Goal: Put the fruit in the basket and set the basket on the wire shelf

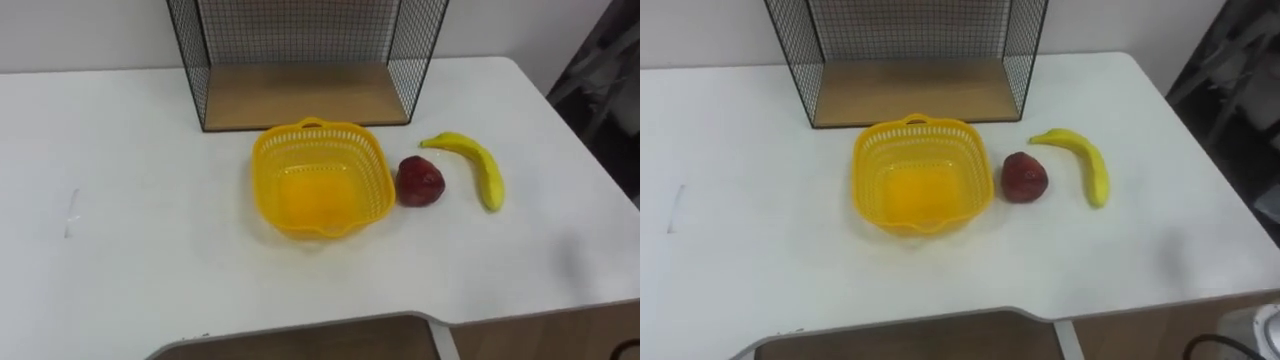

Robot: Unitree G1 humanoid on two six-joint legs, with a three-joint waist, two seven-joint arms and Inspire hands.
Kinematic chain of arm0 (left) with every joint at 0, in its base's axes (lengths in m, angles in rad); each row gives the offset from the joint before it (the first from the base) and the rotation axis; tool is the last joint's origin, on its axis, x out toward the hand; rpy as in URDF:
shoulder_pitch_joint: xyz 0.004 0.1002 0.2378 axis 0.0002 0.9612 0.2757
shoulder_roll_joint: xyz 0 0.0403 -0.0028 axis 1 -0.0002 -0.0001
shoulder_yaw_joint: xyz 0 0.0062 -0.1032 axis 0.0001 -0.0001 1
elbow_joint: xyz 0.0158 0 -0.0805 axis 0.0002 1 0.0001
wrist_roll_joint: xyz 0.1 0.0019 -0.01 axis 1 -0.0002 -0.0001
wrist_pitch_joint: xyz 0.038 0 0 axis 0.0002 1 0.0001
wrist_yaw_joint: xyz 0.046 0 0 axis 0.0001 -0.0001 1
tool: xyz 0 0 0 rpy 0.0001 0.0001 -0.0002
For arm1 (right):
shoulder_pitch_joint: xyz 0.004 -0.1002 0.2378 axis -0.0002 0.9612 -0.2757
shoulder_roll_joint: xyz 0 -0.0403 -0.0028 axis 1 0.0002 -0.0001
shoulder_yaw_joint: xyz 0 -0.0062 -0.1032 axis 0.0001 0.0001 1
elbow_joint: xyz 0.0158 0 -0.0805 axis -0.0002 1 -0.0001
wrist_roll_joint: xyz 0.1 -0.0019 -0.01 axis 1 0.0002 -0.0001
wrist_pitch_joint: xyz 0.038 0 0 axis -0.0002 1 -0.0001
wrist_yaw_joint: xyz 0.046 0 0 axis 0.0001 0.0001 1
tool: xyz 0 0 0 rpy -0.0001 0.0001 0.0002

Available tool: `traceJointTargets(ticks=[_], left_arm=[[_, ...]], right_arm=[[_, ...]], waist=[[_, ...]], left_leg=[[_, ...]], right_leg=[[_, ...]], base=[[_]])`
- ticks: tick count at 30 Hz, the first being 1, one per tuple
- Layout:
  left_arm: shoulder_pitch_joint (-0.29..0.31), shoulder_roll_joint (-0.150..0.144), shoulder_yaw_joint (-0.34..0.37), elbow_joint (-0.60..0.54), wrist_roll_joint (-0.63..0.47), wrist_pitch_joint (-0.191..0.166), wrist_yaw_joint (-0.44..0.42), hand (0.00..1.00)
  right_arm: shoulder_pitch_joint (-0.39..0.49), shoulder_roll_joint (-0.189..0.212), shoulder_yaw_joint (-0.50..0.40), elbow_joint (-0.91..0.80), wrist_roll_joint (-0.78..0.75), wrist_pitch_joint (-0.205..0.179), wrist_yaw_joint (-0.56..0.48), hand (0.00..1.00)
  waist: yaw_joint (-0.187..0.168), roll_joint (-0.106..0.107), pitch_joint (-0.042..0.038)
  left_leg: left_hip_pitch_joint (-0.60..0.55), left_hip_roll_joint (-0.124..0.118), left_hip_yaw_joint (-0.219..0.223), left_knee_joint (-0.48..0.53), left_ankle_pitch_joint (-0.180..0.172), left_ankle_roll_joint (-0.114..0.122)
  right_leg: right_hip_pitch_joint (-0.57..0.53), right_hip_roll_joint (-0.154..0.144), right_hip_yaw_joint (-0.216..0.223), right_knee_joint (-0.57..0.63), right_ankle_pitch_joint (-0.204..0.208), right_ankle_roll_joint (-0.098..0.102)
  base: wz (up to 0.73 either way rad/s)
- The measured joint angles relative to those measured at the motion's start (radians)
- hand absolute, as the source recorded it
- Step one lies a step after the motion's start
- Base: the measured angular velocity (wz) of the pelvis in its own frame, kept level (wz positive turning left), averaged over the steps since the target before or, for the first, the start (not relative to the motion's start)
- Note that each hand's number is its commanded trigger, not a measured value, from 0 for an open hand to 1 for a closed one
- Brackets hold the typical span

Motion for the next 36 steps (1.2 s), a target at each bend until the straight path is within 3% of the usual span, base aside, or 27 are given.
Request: traceJointTargets(ticks=[4, 11, 16, 28, 36], left_arm=[[0.013, 0.001, -0.025, -0.009, 0.000, 0.000, 0.000, 0.00], [0.012, 0.002, -0.086, -0.009, -0.001, 0.000, -0.012, 0.00], [0.007, 0.004, -0.091, -0.009, -0.001, 0.000, -0.040, 0.00], [-0.007, 0.013, -0.129, -0.004, 0.000, 0.020, -0.039, 0.00], [-0.023, 0.014, -0.130, -0.004, 0.000, 0.027, -0.046, 0.00]], right_arm=[[0.000, -0.027, 0.090, -0.017, -0.006, 0.001, 0.143, 0.00], [0.002, -0.031, 0.208, -0.012, -0.052, 0.031, 0.330, 0.00], [0.002, -0.030, 0.272, -0.013, -0.082, 0.032, 0.454, 0.00], [0.003, -0.016, 0.353, -0.003, -0.237, 0.047, 0.617, 0.00], [0.003, -0.016, 0.353, 0.016, -0.279, 0.063, 0.642, 0.00]], waist=[[0.004, 0.001, 0.0004], [0.031, -0.012, -0.0051], [0.047, -0.017, -0.0036], [0.052, -0.010, -0.0032], [0.051, -0.007, -0.0032]], left_leg=[[0.000, 0.000, -0.006, -0.001, 0.001, -0.001], [0.000, 0.000, -0.013, 0.000, 0.005, -0.004], [-0.002, 0.003, -0.027, 0.001, 0.007, -0.004], [-0.004, 0.003, -0.035, 0.002, 0.008, -0.006], [-0.004, 0.003, -0.037, 0.002, 0.008, -0.006]], right_leg=[[0.003, 0.000, -0.004, -0.001, 0.000, 0.000], [0.006, 0.000, -0.009, -0.007, 0.002, -0.003], [0.015, 0.003, -0.018, -0.023, 0.015, -0.006], [0.025, 0.003, -0.042, -0.034, 0.019, -0.007], [0.024, 0.003, -0.042, -0.034, 0.019, -0.007]], base=[[0.03], [0.03], [0.04], [0.03], [0.00]])
